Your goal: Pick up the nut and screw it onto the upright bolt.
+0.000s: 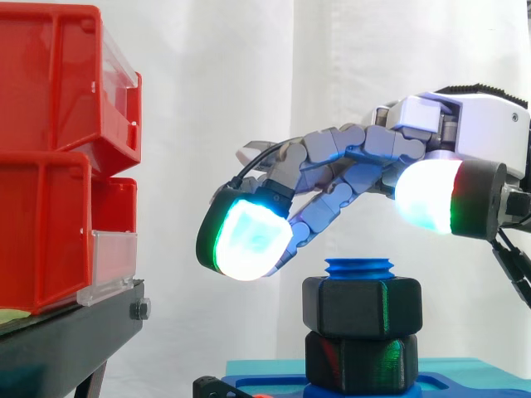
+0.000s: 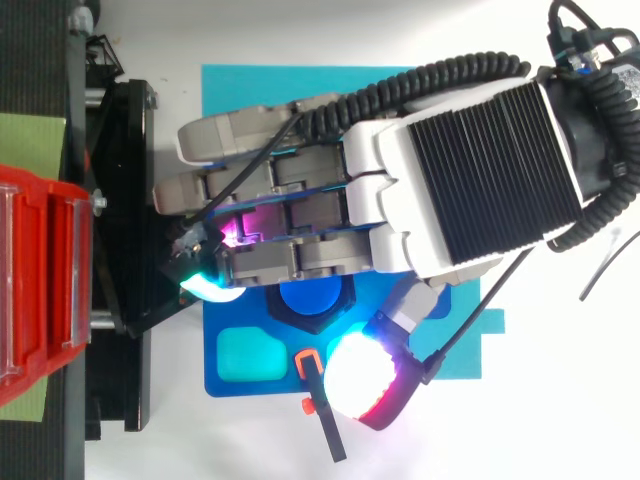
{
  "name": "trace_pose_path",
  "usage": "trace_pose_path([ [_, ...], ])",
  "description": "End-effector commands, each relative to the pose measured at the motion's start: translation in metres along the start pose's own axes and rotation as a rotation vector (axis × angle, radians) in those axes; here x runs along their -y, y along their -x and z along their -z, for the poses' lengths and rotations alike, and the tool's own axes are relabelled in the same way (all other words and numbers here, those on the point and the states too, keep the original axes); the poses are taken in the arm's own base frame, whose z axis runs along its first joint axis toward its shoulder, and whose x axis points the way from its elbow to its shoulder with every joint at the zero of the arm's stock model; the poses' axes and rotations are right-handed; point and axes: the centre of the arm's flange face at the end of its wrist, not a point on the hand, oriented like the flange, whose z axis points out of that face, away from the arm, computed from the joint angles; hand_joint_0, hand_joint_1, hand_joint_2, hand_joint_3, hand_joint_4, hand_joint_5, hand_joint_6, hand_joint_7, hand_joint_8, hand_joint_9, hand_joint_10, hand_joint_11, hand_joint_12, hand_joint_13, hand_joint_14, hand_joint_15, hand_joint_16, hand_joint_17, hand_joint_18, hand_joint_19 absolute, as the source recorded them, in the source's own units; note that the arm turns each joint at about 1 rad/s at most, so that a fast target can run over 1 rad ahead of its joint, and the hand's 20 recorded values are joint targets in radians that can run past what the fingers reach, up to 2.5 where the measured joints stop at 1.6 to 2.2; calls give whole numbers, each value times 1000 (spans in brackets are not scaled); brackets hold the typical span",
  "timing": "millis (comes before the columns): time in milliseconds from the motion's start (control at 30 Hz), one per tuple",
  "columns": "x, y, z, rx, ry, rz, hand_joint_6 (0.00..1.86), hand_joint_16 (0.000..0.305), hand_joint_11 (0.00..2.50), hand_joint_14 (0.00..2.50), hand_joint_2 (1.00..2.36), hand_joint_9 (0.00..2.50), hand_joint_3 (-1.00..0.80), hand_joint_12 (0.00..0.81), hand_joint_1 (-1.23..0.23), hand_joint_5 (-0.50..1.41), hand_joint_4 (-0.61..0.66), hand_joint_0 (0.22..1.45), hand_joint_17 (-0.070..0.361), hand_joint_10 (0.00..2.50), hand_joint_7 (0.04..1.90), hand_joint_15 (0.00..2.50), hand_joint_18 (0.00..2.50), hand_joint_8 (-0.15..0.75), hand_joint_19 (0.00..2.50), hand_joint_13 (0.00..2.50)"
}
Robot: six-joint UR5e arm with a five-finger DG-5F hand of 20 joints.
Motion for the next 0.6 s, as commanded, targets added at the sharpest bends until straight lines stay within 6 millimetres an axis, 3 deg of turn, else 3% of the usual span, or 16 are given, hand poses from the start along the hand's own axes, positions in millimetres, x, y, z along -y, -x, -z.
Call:
trace_pose_path([
  [0, 1, 0, 1, -6, -2, -2, 504, 38, 0, 0, 1000, 815, -500, 293, -177, -50, 204, 483, 85, 0, 857, 0, 0, 222, 0, 371],
  [167, 2, -2, 4, -19, -6, -6, 504, 38, 0, 0, 1000, 830, -500, 292, -182, -45, 215, 486, 85, 0, 885, 0, 0, 224, 0, 385],
  [267, -5, -16, 10, -46, -2, -19, 504, 38, 0, 0, 1000, 838, -500, 291, -185, -43, 226, 487, 85, 0, 899, 0, 0, 226, 0, 397],
  [567, -6, -15, 9, -43, -2, -20, 504, 37, 0, 0, 1000, 860, -500, 287, -189, -38, 225, 493, 83, 0, 945, 0, 0, 231, 0, 416],
])
